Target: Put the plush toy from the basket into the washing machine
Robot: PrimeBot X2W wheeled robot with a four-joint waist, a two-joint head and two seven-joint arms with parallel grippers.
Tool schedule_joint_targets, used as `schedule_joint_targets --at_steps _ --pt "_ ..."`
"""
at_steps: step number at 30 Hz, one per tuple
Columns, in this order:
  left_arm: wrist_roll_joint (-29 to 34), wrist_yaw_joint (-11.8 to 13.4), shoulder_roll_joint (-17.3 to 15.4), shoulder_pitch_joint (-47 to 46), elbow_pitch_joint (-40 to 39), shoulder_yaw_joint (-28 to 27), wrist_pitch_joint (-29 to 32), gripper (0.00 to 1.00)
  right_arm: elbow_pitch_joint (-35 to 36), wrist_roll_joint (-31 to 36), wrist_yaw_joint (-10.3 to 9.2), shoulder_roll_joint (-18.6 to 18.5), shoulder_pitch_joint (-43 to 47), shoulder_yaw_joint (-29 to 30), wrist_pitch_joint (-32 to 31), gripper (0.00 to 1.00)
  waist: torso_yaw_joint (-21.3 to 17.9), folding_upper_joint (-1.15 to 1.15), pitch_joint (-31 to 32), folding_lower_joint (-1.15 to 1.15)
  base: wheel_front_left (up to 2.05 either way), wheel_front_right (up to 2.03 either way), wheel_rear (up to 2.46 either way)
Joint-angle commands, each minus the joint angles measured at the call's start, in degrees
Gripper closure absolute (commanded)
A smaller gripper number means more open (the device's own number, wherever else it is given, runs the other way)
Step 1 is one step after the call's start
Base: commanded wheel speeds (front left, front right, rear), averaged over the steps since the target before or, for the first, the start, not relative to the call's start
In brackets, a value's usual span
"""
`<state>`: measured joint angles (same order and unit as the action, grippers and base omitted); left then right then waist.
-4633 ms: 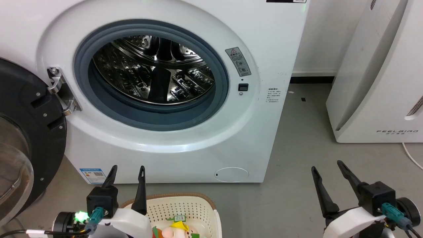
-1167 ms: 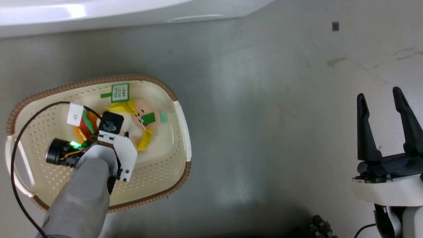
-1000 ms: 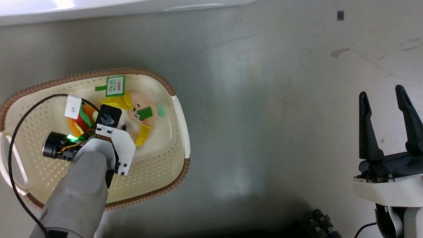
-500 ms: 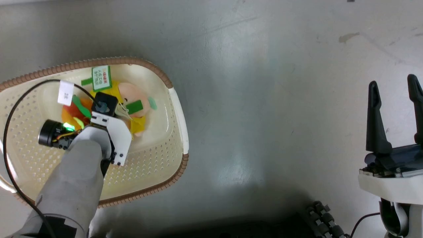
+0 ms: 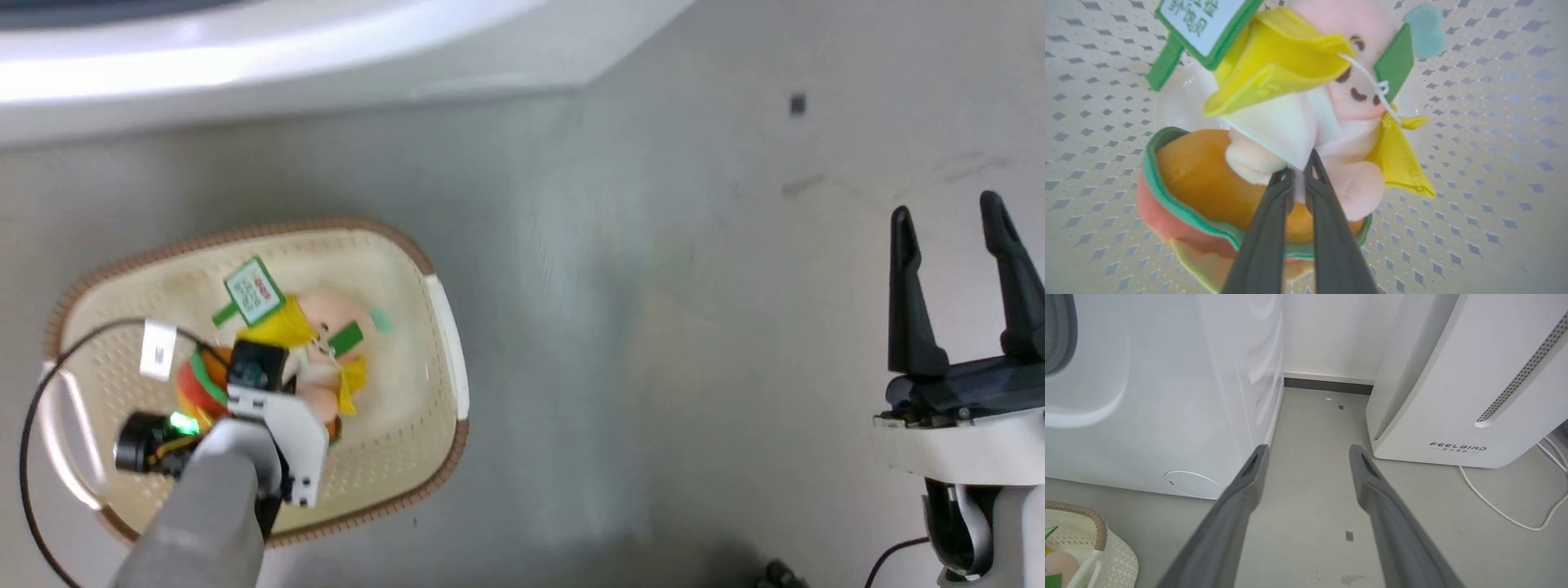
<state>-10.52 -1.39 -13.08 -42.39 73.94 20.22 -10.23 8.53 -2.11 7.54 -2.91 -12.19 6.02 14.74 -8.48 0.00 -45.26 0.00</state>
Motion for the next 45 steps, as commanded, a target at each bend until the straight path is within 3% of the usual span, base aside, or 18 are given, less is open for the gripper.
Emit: schedule_joint_targets --at_steps 1,10,23,36,45 --pt "-0.41 -0.29 0.17 1.01 0.01 -0.26 -0.92 1.00 -0.38 -0.40 -0.05 0.03 -0.19 -0.04 0.26 0.00 0.26 0.00 5.64 0.00 0.00 0.00 0.00" --pt "-2.59 -0.47 1.75 7.03 -1.86 -1.36 -4.64 1.00 -2.81 0.39 -0.05 0.03 2.53 0.48 0.26 0.00 2.55 0.00 18.20 0.00 0.00 0.00 0.00" --pt "-2.20 1.72 2.67 21.62 -29.03 -5.29 -4.75 1.00 -4.64 0.30 -0.05 0.03 7.71 1.45 0.26 0.00 7.02 0.00 29.77 0.00 0.00 0.00 0.00" --pt "1.50 3.47 4.28 30.04 -55.28 -9.03 -4.76 1.00 -5.19 -0.61 -0.05 0.03 10.08 0.96 0.26 0.00 7.81 0.00 33.66 0.00 0.00 0.00 0.00" --pt "2.13 2.31 0.56 23.78 -63.14 -11.68 -3.96 1.00 -4.33 -1.20 -0.05 0.03 8.91 0.90 0.26 0.00 4.72 0.00 29.83 0.00 0.00 0.00 0.00"
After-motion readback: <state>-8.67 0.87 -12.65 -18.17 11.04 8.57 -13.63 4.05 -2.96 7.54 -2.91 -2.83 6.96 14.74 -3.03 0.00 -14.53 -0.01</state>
